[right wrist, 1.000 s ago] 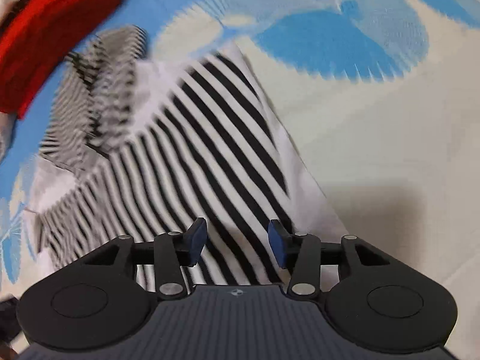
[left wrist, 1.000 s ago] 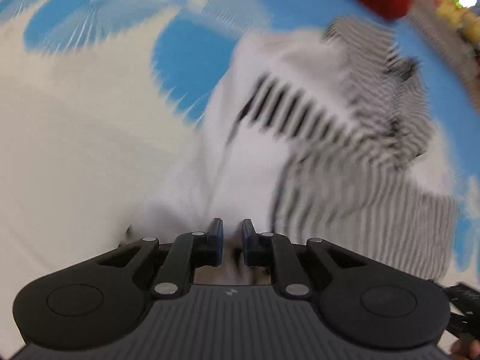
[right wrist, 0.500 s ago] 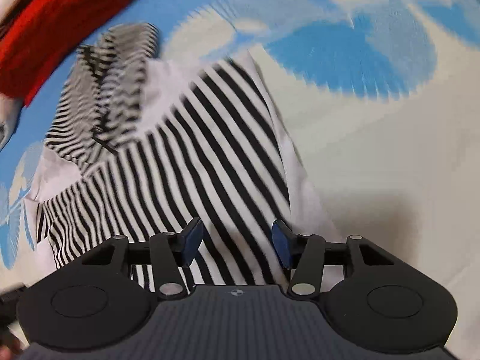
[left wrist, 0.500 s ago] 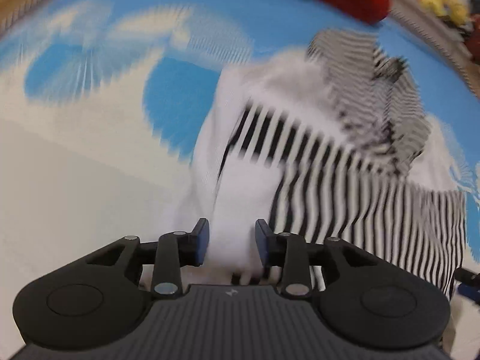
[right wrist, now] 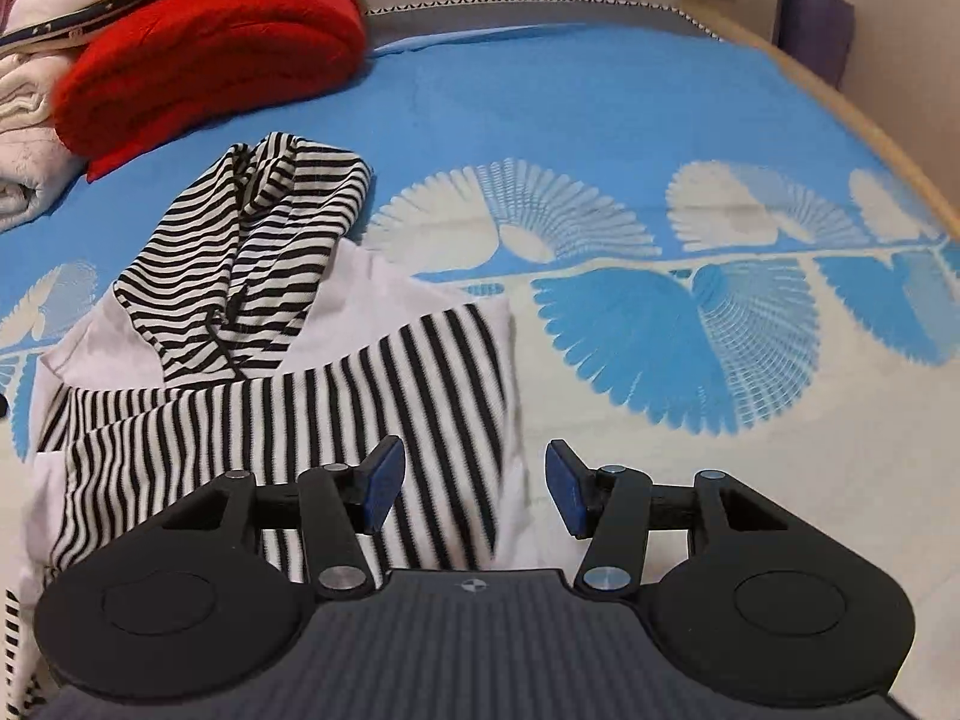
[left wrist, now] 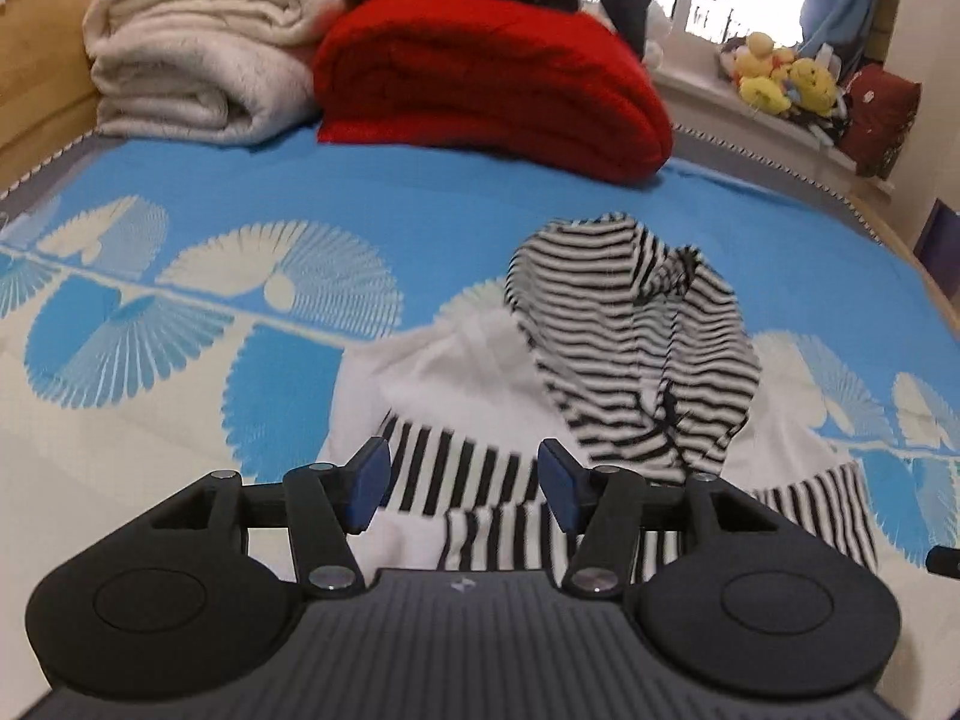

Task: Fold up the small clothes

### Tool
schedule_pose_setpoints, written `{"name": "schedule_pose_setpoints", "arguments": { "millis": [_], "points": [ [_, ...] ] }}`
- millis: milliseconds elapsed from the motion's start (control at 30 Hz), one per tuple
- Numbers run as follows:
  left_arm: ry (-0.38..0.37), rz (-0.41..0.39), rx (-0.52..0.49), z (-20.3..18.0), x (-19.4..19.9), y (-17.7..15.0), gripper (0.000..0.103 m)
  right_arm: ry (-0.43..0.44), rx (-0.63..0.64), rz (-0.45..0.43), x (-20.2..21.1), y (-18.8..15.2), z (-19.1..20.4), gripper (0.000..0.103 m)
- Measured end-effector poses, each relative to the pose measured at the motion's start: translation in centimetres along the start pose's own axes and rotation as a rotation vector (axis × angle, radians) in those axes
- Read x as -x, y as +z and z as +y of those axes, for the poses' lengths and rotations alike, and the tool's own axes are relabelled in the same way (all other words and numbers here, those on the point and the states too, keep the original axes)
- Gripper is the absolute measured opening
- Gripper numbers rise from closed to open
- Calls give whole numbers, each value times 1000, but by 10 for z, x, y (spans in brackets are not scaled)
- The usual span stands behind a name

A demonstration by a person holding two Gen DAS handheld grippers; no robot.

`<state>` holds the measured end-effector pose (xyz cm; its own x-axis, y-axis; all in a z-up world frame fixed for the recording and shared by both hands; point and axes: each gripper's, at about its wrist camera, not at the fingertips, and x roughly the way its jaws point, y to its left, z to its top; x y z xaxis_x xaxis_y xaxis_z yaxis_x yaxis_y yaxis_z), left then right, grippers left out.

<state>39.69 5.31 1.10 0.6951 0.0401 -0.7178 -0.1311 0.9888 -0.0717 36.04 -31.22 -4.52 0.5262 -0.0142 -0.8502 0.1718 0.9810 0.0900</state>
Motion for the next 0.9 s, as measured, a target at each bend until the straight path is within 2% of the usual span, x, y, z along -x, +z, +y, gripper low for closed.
{"name": "schedule_pose_setpoints", "arguments": {
  "millis": [133, 200, 267, 333, 367, 533, 733, 800, 867, 900],
  "points": [
    [-58, -36, -83, -13, 7, 15, 60, 3, -18, -2, 2, 4, -11, 54],
    [-60, -45, -123, -21, -6, 31, 51, -5, -26, -5, 1, 6, -17, 54],
    [-74, -32, -126, -27, -27, 51, 23, -14, -28, -7, 0, 7, -21, 54],
    [-102, -13, -102, -32, -56, 77, 7, -12, -33, -5, -1, 7, -25, 54],
    [-103, -6, -99, -36, -74, 91, 6, -9, -35, -3, -1, 7, -27, 54],
    [-98, 20, -127, -54, -168, 145, 6, -24, -39, 17, -11, 6, -34, 54],
    [-131, 94, -19, -58, -276, 195, 8, -37, -25, 36, -20, 6, -37, 54],
    [-119, 110, 5, -61, -303, 206, 13, -46, -26, 39, -23, 6, -39, 54],
    [-114, 132, 13, -63, -326, 213, 32, -58, -37, 43, -27, 7, -40, 54],
    [-108, 143, 13, -65, -337, 216, 36, -57, -42, 46, -29, 7, -40, 54]
  ]
}}
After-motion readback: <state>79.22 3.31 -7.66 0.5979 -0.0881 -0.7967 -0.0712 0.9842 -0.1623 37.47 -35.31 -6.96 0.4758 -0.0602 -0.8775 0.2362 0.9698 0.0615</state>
